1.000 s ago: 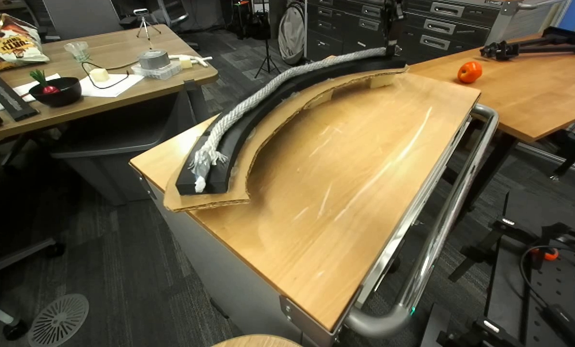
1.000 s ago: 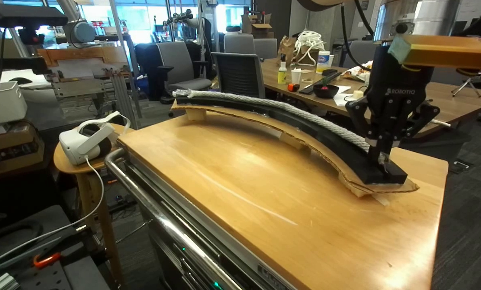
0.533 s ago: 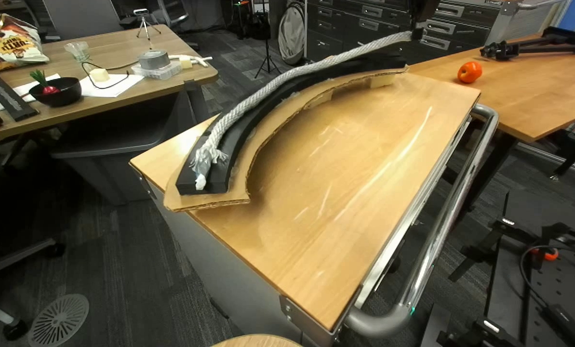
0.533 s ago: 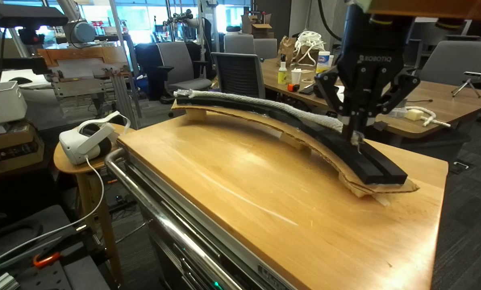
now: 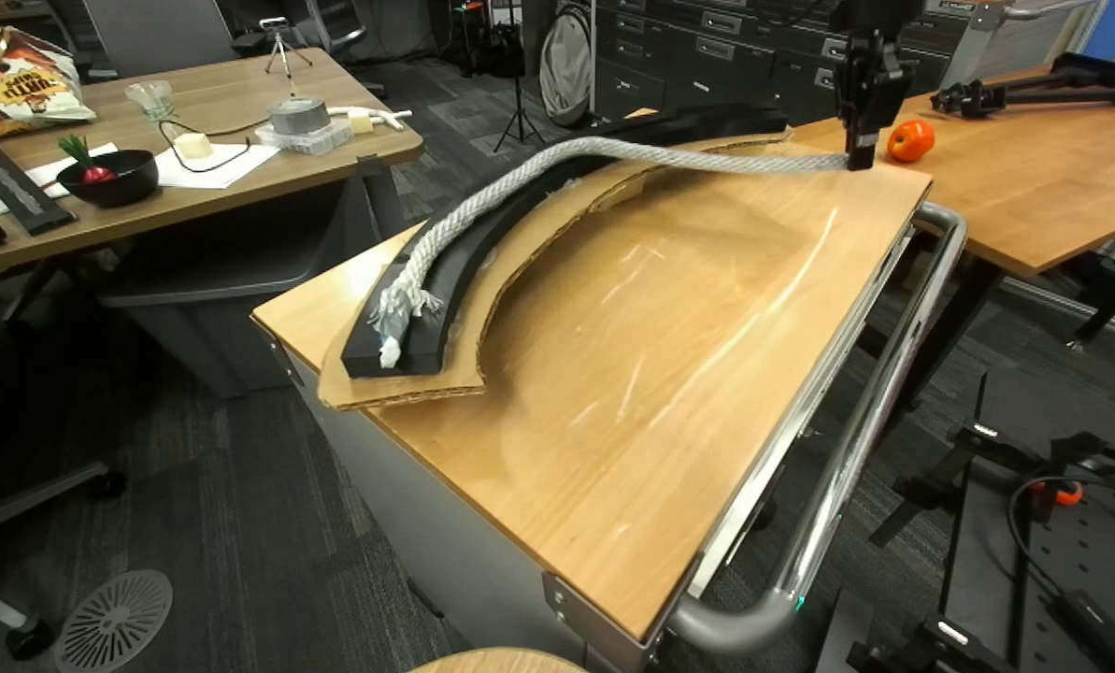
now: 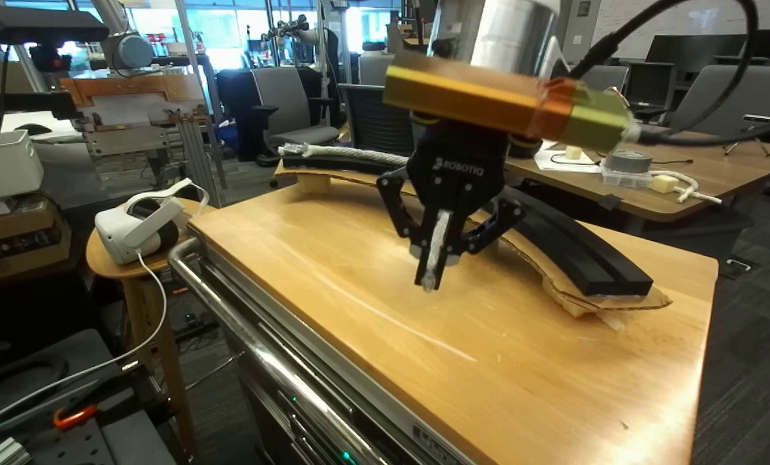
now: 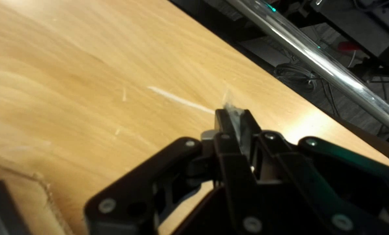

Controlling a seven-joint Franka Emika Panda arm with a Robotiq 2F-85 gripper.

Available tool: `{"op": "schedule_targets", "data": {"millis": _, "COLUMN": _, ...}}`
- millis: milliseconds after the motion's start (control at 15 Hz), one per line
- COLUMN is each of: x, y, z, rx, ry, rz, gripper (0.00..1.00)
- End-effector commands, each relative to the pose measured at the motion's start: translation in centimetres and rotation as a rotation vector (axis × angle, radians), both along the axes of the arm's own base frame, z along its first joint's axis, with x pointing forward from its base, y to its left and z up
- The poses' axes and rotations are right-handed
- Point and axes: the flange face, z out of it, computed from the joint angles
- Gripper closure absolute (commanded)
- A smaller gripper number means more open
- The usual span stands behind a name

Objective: Put the rope on the table

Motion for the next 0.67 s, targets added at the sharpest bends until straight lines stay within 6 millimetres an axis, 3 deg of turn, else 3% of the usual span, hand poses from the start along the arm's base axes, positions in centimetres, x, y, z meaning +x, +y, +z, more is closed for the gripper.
{"op": "schedule_targets", "data": {"millis": 0, "x": -0.5, "y": 0.0, "z": -2.6, "rx": -0.045, "ry": -0.068, "rz": -0.13, "gripper": 0.95}}
{"op": "schedule_targets", "data": {"millis": 267, "x": 0.2, "y": -1.0, "z": -3.4, "rx": -0.105, "ry": -0.214, "rz": -0.198, "gripper": 0.95}}
{"op": "schedule_targets", "data": {"millis": 400, "x": 0.5, "y": -1.5, "z": -3.2, "rx": -0.138, "ry": -0.288, "rz": -0.176, "gripper": 0.62}}
{"op": "schedule_targets", "data": {"millis": 600, "x": 0.0, "y": -1.9, "z": -2.0, "rx": -0.187, "ry": -0.349, "rz": -0.088, "gripper": 0.4}}
